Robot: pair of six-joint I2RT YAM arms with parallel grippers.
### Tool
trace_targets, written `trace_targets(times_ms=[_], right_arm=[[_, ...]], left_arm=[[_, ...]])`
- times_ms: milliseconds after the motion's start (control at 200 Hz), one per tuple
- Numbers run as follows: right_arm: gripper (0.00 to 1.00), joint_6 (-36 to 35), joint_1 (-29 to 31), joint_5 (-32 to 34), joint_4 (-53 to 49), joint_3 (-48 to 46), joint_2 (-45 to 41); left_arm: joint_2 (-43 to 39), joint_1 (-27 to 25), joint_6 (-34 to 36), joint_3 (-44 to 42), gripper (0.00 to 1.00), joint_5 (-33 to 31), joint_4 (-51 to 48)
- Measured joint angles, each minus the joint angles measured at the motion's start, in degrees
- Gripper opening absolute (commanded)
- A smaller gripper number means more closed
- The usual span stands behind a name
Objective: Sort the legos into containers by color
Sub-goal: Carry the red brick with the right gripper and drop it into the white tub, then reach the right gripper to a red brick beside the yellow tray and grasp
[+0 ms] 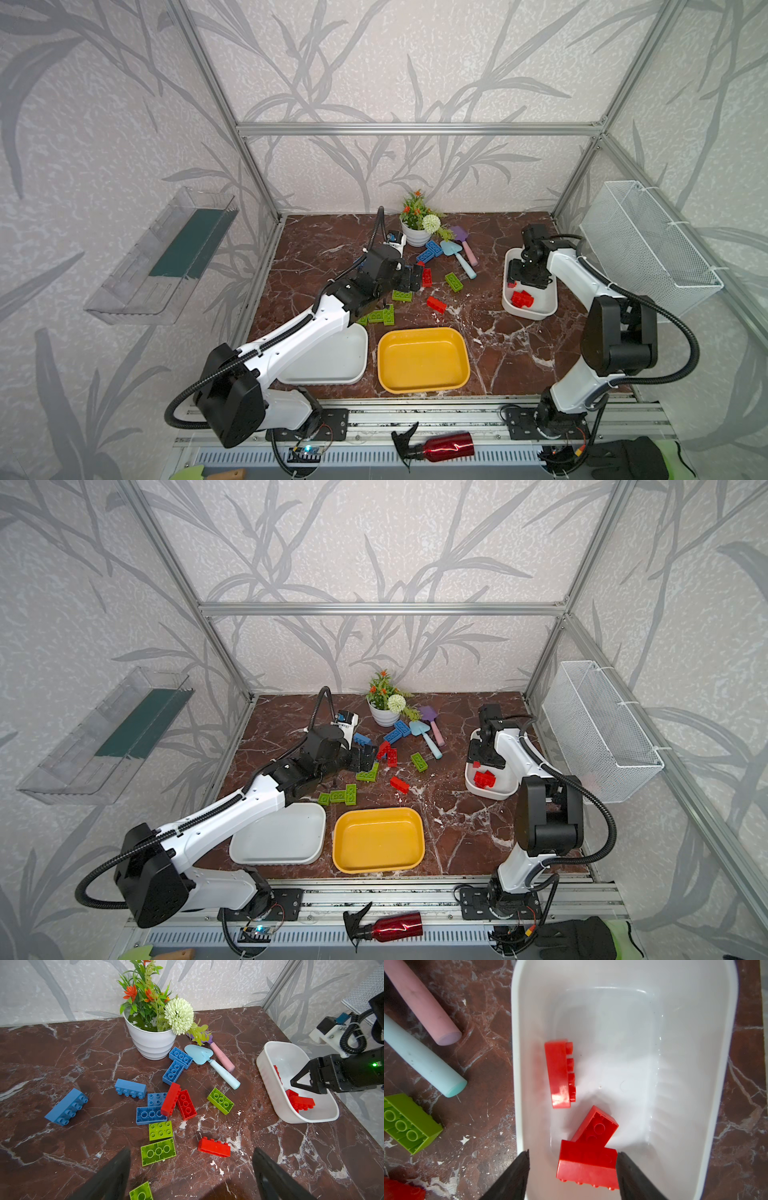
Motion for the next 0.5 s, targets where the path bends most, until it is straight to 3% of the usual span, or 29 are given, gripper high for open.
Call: trace_targets(times_ms=[125, 330, 500], right_arm=[[0.67, 0.2, 3.3, -0.7, -0.3, 0.5, -2.1], [0.67, 0.1, 17.6, -4.9, 0.3, 2.9, -2.8], [0.66, -0.6, 27.1, -8.5, 1.1, 7.8, 2.7]], left_arm=[[-3.4, 0.0, -0.6, -2.2, 0.90, -2.7, -0.3], [-13.4, 0.0, -2.1, -9.2, 0.90, -7.4, -1.8], [-22.3, 0.0, -4.6, -15.5, 0.90, -10.7, -4.7]])
